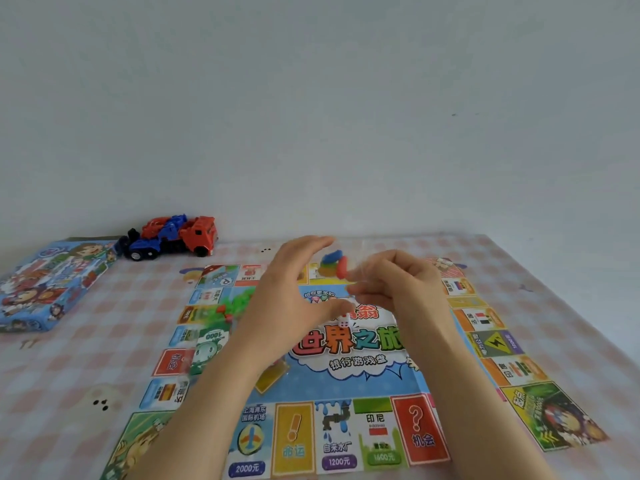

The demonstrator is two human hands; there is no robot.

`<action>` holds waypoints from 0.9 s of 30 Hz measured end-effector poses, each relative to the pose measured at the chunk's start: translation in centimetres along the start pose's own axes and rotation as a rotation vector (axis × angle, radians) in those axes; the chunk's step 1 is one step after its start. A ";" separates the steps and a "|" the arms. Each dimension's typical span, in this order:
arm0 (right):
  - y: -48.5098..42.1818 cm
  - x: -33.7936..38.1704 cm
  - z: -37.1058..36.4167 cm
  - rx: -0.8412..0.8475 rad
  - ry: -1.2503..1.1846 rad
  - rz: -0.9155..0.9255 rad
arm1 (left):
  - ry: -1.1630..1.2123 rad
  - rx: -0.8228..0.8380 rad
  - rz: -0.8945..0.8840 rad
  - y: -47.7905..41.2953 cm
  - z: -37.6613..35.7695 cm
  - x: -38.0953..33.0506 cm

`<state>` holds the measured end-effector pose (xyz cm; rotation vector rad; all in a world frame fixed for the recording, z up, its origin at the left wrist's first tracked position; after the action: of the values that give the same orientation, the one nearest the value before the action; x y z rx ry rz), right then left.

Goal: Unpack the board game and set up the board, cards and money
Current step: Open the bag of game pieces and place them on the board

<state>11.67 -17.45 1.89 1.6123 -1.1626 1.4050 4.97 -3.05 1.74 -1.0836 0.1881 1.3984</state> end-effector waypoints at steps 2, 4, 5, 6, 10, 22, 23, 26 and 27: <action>0.0 -0.3 -0.1 0.006 -0.009 -0.037 | 0.033 -0.035 0.038 0.0 0.0 0.1; -0.1 -0.4 0.2 0.002 -0.036 -0.064 | 0.034 -0.038 0.056 0.1 0.0 0.1; -0.1 -0.4 0.4 0.002 -0.046 -0.076 | 0.031 -0.034 0.061 0.1 0.0 0.2; -0.2 -0.3 0.5 0.004 -0.044 -0.082 | 0.034 -0.032 0.070 0.2 0.0 0.3; -0.1 -0.2 0.7 0.001 0.049 -0.048 | 0.081 -0.034 0.114 0.2 -0.1 0.8; -0.4 -0.6 0.8 0.021 0.251 0.081 | 0.344 -0.011 0.251 0.0 0.6 0.8; -0.5 -0.7 0.9 0.023 0.246 0.073 | 0.345 -0.007 0.257 0.0 0.6 0.9; -0.7 -1.1 1.3 0.020 0.206 0.018 | 0.351 0.006 0.284 0.0 0.7 1.0; -0.7 -1.2 1.4 0.018 0.196 -0.001 | 0.352 0.015 0.291 0.0 0.7 1.0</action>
<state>12.83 -18.30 0.50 1.4505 -1.0370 1.5386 4.87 -1.87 1.36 -1.3233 0.6314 1.4480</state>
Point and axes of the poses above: each hand's wrist, its own y-axis away from the middle knuckle, its own z-axis out of the back of the hand, x = y × z, the point moved 4 cm from there along -y, towards the middle knuckle, and after that the axes turned 3 degrees about -z, right-handed, at the moved point
